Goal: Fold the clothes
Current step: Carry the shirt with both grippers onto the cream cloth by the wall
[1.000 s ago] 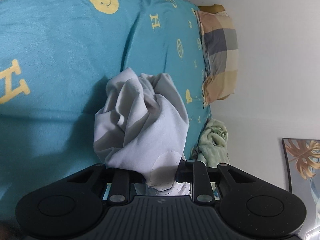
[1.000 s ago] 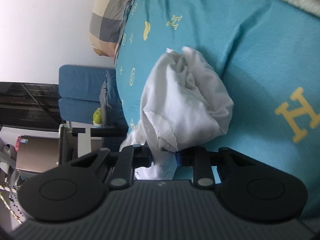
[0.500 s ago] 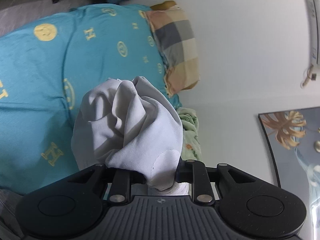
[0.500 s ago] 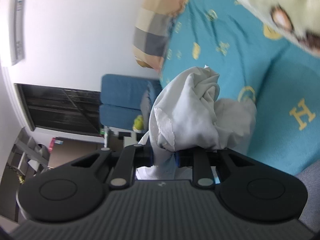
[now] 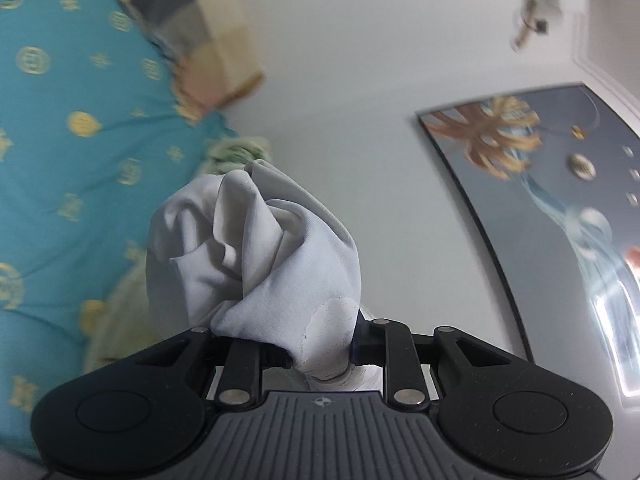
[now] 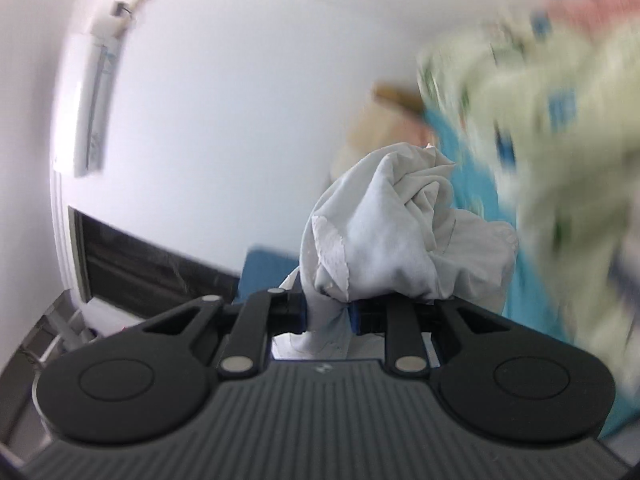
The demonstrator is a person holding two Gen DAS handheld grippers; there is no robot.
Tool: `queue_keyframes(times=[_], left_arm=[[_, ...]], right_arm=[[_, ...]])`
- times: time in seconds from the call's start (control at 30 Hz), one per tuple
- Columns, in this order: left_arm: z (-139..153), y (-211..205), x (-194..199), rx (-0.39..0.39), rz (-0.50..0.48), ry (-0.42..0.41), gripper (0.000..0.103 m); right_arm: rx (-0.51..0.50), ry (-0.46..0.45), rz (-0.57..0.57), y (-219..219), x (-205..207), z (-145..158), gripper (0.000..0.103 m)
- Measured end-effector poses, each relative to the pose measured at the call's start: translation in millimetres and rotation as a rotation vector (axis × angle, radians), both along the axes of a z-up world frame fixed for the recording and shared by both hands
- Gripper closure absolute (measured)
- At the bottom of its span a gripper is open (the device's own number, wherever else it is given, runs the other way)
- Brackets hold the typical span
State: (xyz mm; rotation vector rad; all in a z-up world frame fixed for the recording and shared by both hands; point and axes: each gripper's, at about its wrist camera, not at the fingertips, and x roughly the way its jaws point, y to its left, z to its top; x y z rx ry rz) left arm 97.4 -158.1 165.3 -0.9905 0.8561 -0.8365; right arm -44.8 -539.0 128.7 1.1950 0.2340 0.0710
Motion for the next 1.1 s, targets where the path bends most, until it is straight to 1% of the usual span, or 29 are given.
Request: queue_keyframes(times=[0.07,0.1,0.17,0.2,0.3,0.37,0.4,0.47,0.53,0.63,0.7,0.73,0.77,0.83,0.87,0.93,0.97,1.0,1.03,1.1], left_arm=[[9,-44,9,-0.022,-0.062,-0.031,0.078],[4,-66,12,-0.033,-0.096,-0.036,0.078],[-5,-112,18,-0.056,-0.163,-0.045,0.078],[-10,-134,20,-0.067,-0.197,-0.049,0.078],[-38,-194,7,-0.059,-0.317,-0.075,0.078],[-68,-223,-9,-0.047,-0.397,-0.075,0.079],[-87,-231,-18,-0.041,-0.422,-0.063,0.079],[-121,-243,-39,-0.011,-0.464,-0.048,0.078],[-149,-247,-58,0.049,-0.505,-0.043,0.078],[-183,-239,-77,0.121,-0.541,-0.042,0.078],[-196,-230,-83,0.147,-0.551,-0.052,0.077],[-201,-227,-85,0.159,-0.554,-0.062,0.075],[-203,-226,-84,0.166,-0.553,-0.066,0.073],[-202,-223,-85,0.179,-0.545,-0.080,0.065],[-199,-220,-87,0.199,-0.539,-0.106,0.062],[-193,-214,-90,0.239,-0.528,-0.159,0.045],[-184,-210,-96,0.256,-0.522,-0.191,0.040],[-175,-205,-102,0.274,-0.516,-0.224,0.029],[-166,-201,-108,0.291,-0.510,-0.257,0.024],[-148,-192,-120,0.326,-0.498,-0.322,0.021]], right_arm=[[-0.052,-0.025,-0.057,-31,-7,25,0.080],[-0.076,-0.032,-0.089,-46,-12,32,0.080],[-0.124,-0.035,-0.150,-73,-29,39,0.080],[-0.150,-0.031,-0.180,-85,-39,38,0.080],[-0.214,0.004,-0.272,-115,-77,20,0.080],[-0.244,0.046,-0.319,-131,-106,-2,0.080],[-0.255,0.073,-0.334,-135,-119,-16,0.080],[-0.261,0.137,-0.350,-138,-140,-47,0.080],[-0.244,0.195,-0.358,-136,-159,-77,0.080],[-0.211,0.215,-0.362,-128,-180,-116,0.081],[-0.191,0.215,-0.363,-122,-191,-138,0.081],[-0.189,0.205,-0.365,-120,-194,-145,0.082],[-0.193,0.198,-0.369,-117,-196,-149,0.081],[-0.189,0.193,-0.378,-115,-195,-151,0.080],[-0.179,0.196,-0.383,-115,-195,-149,0.078],[-0.179,0.211,-0.392,-111,-198,-141,0.077],[-0.189,0.221,-0.394,-106,-200,-135,0.076],[-0.209,0.230,-0.394,-101,-203,-129,0.075],[-0.234,0.239,-0.394,-95,-207,-123,0.074],[-0.296,0.249,-0.393,-80,-215,-110,0.074]])
